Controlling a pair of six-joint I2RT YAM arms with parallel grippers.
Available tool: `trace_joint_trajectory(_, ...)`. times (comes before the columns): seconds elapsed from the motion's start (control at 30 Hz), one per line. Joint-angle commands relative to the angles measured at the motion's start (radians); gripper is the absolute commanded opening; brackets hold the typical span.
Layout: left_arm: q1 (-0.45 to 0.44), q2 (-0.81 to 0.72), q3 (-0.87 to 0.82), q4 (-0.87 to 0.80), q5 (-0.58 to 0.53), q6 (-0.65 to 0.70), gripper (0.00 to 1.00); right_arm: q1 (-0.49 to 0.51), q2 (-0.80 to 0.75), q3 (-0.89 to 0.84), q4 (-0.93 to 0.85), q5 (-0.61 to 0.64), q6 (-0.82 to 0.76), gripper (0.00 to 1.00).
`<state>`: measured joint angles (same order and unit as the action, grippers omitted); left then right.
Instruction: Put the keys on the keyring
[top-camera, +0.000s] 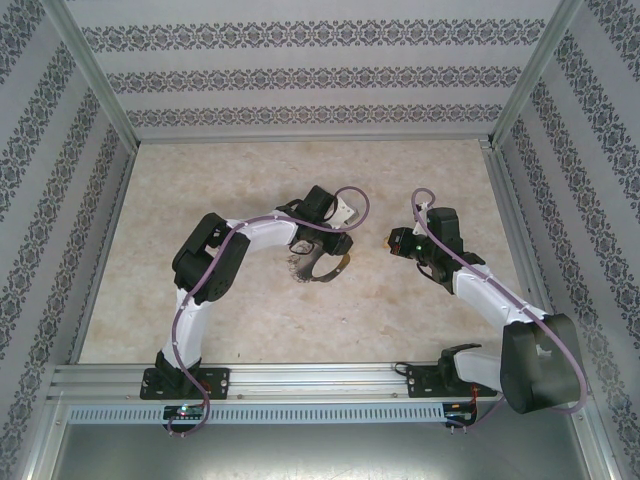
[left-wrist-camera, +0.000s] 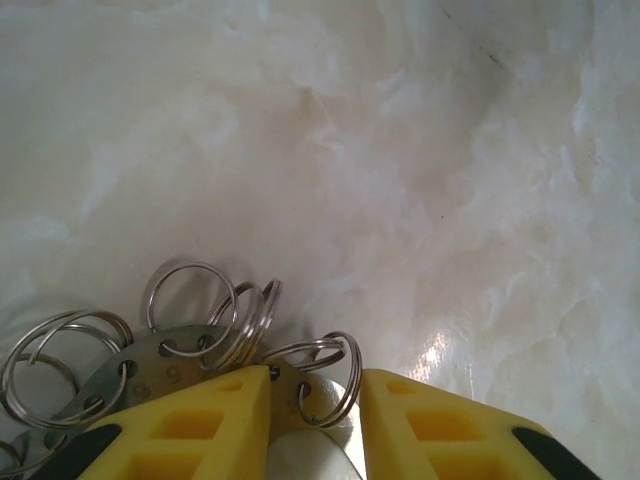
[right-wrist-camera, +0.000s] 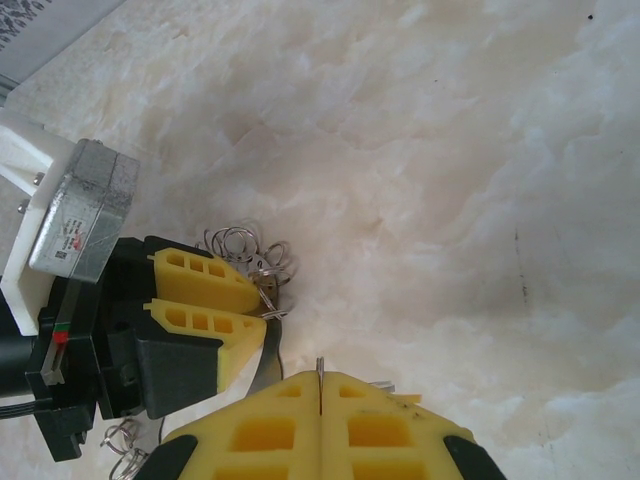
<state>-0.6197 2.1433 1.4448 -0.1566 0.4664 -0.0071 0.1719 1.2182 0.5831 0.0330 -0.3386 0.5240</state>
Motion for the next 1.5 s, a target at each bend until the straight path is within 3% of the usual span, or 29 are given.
trace_joint_trajectory(0.0, 0.002, 0.018, -0.001, 0.037, 0.001, 0.002, 0.28, -0.009, 0.010, 0.028, 0.007, -0.009, -0.011, 0.00)
trace_joint_trajectory(0.33, -0.007, 0.041, 0.022, 0.019, -0.015, 0.004, 0.25, -0.010, 0.007, 0.027, 0.006, -0.007, -0.010, 0.00)
trace_joint_trajectory(0.57, -0.006, 0.019, 0.014, 0.024, -0.011, 0.007, 0.00, -0.011, 0.000, 0.024, 0.004, -0.010, -0.013, 0.00)
trace_joint_trajectory(1.1, -0.006, -0.158, -0.093, 0.068, 0.100, -0.022, 0.00, -0.009, 0.062, 0.010, 0.060, -0.038, -0.003, 0.00)
trace_joint_trajectory(1.47, -0.009, -0.240, -0.241, 0.255, 0.017, -0.093, 0.00, -0.002, 0.074, -0.009, 0.119, -0.144, -0.037, 0.00)
